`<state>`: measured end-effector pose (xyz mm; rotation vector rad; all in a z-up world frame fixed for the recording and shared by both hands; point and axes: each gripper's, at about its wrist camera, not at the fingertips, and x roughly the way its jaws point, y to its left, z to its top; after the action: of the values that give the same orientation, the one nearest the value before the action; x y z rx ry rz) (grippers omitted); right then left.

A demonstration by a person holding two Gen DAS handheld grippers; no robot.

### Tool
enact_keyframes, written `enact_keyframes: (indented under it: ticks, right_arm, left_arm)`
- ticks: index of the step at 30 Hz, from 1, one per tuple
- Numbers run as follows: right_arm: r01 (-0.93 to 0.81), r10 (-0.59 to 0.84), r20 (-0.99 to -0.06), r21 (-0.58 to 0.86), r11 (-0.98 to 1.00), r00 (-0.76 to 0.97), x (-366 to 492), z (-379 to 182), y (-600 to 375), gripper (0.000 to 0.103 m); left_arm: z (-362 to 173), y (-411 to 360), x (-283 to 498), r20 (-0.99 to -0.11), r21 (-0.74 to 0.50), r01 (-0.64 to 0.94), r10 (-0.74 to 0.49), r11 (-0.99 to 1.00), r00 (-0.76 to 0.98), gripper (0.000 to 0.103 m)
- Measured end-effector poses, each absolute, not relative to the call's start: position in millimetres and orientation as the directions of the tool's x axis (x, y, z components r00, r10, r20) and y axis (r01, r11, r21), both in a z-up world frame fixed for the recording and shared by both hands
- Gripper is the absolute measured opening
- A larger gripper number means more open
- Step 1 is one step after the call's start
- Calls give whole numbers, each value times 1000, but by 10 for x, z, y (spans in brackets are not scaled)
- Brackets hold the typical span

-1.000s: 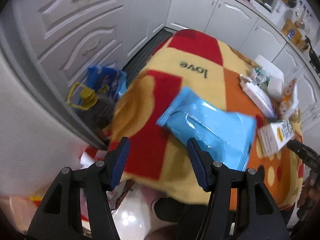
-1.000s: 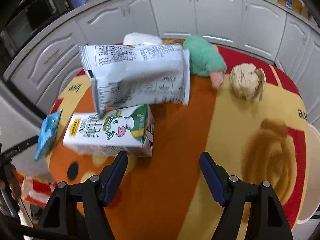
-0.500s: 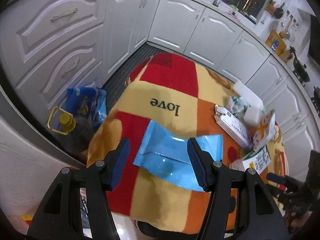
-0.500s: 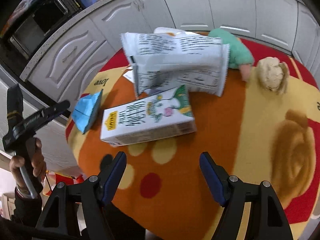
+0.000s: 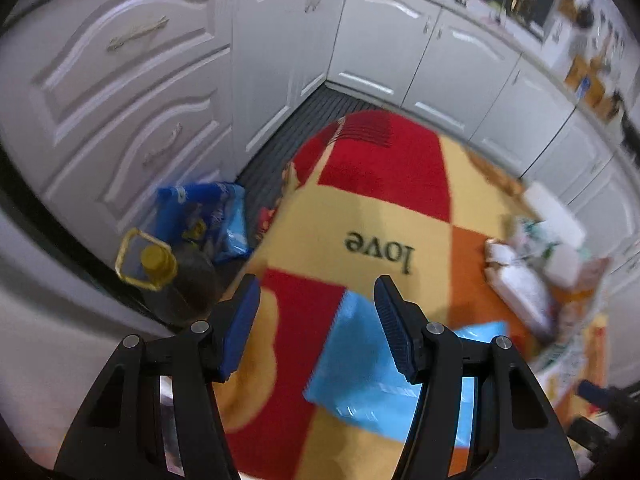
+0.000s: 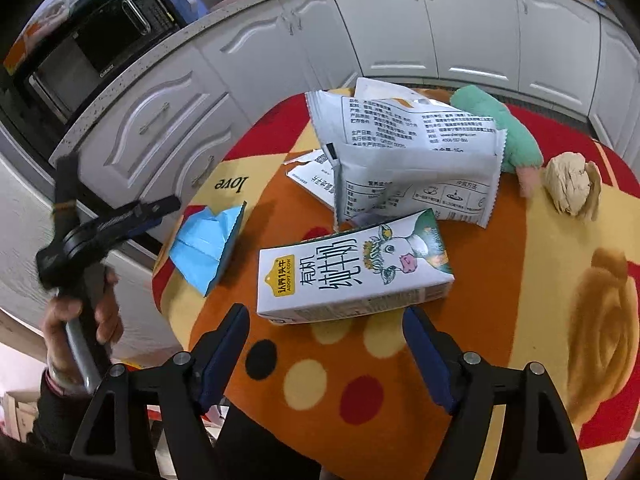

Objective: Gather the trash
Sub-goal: 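Lower left tool onto the blue wet-wipe packet and close on it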

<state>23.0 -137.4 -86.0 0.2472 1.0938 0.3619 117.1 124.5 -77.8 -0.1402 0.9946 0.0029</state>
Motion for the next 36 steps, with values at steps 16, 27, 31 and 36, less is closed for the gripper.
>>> enact_keyframes:
  ticks: [16, 27, 31, 36]
  right_arm:
    - [-294, 604, -696, 528, 797, 388, 452, -708, -1011, 77]
    - [-257, 650, -719, 598, 759, 246, 791, -926, -917, 77]
    - [-316, 588, -783, 516, 796, 202, 453, -908, -1107, 77]
    - [-290, 545, -813, 481, 828, 207, 196, -867, -1452, 77]
  left_arm:
    - [-1012, 1295, 662, -882, -11, 15, -16, 1000, 472, 58]
    - [-835, 1412, 401, -870, -121, 6, -109, 993, 480, 58]
    - [-907, 1358, 301, -885, -131, 14, -123, 991, 449, 58]
    - [-1002, 1207, 359, -887, -58, 2, -53, 998, 459, 58]
